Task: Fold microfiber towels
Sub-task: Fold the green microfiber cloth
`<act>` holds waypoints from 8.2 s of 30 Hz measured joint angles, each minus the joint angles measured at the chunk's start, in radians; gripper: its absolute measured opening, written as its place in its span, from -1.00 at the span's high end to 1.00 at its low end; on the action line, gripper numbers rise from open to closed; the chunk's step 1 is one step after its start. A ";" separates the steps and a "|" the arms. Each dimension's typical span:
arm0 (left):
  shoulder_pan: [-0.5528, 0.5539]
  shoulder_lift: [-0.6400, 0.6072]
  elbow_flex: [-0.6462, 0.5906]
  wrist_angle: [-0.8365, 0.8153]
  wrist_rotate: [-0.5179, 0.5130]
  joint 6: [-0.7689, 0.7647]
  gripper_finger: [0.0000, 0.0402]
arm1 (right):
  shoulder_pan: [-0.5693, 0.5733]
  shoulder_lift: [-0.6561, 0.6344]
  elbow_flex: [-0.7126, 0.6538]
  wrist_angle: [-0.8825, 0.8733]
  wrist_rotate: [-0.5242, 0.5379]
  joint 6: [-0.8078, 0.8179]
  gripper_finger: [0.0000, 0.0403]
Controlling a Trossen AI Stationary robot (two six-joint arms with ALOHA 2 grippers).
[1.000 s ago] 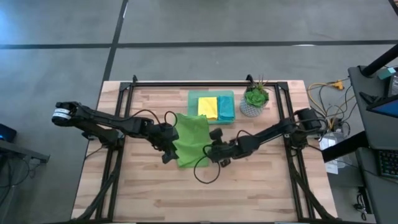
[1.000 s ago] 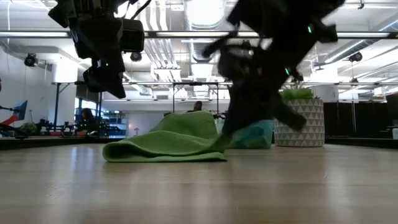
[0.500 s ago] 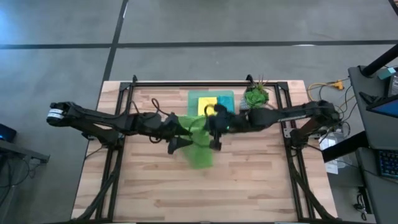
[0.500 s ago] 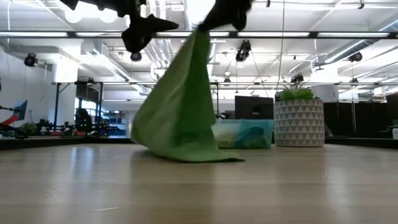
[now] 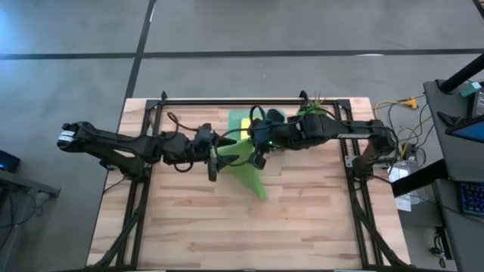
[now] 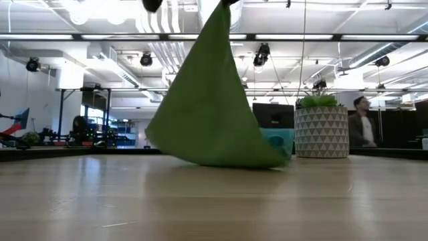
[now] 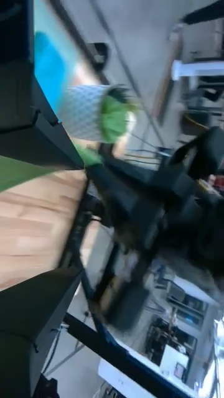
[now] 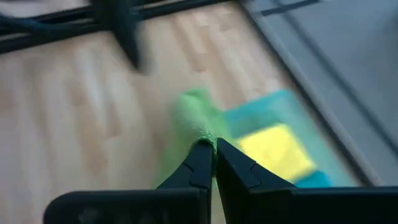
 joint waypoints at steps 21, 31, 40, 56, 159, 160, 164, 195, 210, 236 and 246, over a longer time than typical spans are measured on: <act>-0.063 0.185 0.262 -0.002 -0.443 0.255 -0.26 | 0.010 0.049 0.385 -0.110 0.482 0.090 0.96; -0.064 0.407 0.460 -0.008 -0.504 0.373 -0.26 | 0.010 0.080 0.386 -0.019 0.522 -0.017 0.96; -0.052 0.413 0.457 -0.011 -0.735 0.379 -0.26 | 0.040 -0.033 0.387 -0.050 0.351 -0.024 0.96; 0.048 0.380 0.479 -0.012 -0.517 0.324 -0.26 | 0.286 -0.208 0.387 -0.186 0.119 0.055 0.96; 0.011 0.405 0.118 -0.056 -0.298 -0.091 0.66 | 0.014 -0.144 0.382 -0.044 0.142 -0.042 0.96; 0.023 0.405 0.111 -0.051 -0.276 -0.094 0.72 | 0.014 -0.144 0.382 -0.044 0.142 -0.045 0.96; 0.048 0.405 0.090 -0.024 -0.193 -0.094 0.87 | 0.014 -0.144 0.382 -0.044 0.142 -0.057 0.96; 0.032 -0.362 0.089 -0.703 -0.254 -0.070 1.00 | 0.013 -0.189 0.269 -0.511 0.033 -0.111 0.96; 0.017 -0.346 0.089 -0.915 0.235 -0.264 1.00 | 0.210 -0.273 -0.113 -0.372 0.018 0.247 0.96; -0.476 -0.152 0.038 -0.701 0.270 -0.610 1.00 | 0.721 -0.322 -0.473 0.023 -0.035 0.848 0.96; -0.439 -0.034 -0.199 -0.706 0.042 -0.645 1.00 | 0.633 -0.340 -0.754 0.027 -0.075 0.810 0.96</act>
